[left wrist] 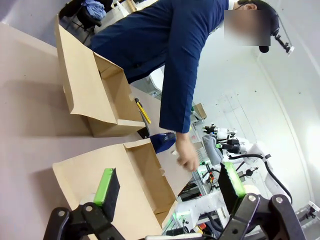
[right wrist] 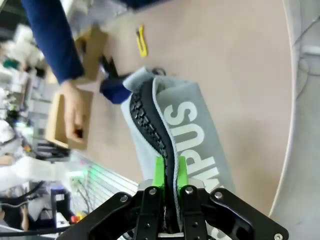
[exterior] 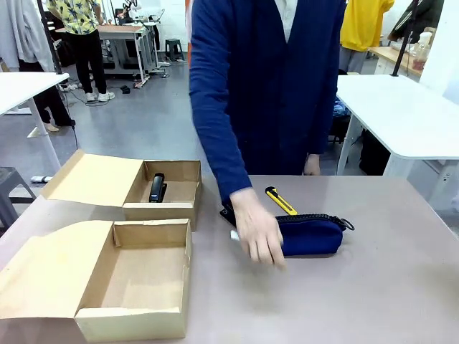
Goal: Place items inside the box.
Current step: Pick up a Pencil pouch or Stapler and place it inside the Mailer Box closest to the robot.
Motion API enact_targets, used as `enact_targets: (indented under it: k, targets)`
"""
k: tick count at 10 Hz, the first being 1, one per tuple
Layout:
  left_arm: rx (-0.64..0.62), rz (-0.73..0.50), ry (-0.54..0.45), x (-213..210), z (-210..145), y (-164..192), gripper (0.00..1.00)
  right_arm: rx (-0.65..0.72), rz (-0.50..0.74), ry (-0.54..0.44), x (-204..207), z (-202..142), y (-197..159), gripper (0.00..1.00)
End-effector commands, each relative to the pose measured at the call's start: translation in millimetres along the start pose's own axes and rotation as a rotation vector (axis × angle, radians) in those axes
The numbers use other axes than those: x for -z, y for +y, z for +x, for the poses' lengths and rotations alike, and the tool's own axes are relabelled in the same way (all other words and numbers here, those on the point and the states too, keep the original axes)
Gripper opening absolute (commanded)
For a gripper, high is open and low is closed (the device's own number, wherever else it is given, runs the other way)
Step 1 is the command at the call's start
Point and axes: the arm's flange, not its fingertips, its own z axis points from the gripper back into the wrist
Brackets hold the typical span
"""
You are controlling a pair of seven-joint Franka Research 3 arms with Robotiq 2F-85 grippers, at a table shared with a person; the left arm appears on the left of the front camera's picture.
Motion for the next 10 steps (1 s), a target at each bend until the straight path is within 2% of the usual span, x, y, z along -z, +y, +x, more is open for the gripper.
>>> enact_targets:
  k: [1,2,4,5,7,8,9,10]
  targets:
    - [0.022,-0.018,-0.016,1.1,0.6,-1.2,1.0,-0.104,0.048,0.126,16.9,-2.3,19.3,0.0]
    - [0.022,-0.018,-0.016,1.1,0.6,-1.2,1.0,0.0,0.0,0.0,0.0,0.0,0.0,0.11]
    - [0.022,-0.018,-0.016,1.1,0.6,-1.2,1.0,0.19,0.176,0.005,17.5,6.0,23.3,0.11]
    - [0.022,-0.018,-0.016,1.1,0.6,-1.2,1.0,0.297,0.223,0.05,35.1,6.3,50.9,0.11]
    - [0.022,-0.018,-0.016,1.1,0.6,-1.2,1.0,0.457,0.247,-0.01,110.7,4.5,130.0,0.11]
    - [0.022,-0.018,-0.016,1.1,0.6,-1.2,1.0,0.482,0.25,0.036,148.1,-6.7,163.9,0.11]
    - [0.022,-0.018,-0.016,1.1,0.6,-1.2,1.0,0.453,0.19,-0.006,182.6,-17.8,191.9,0.11]
    - [0.022,-0.018,-0.016,1.1,0.6,-1.2,1.0,0.352,0.161,0.011,213.3,-37.1,216.5,0.11]
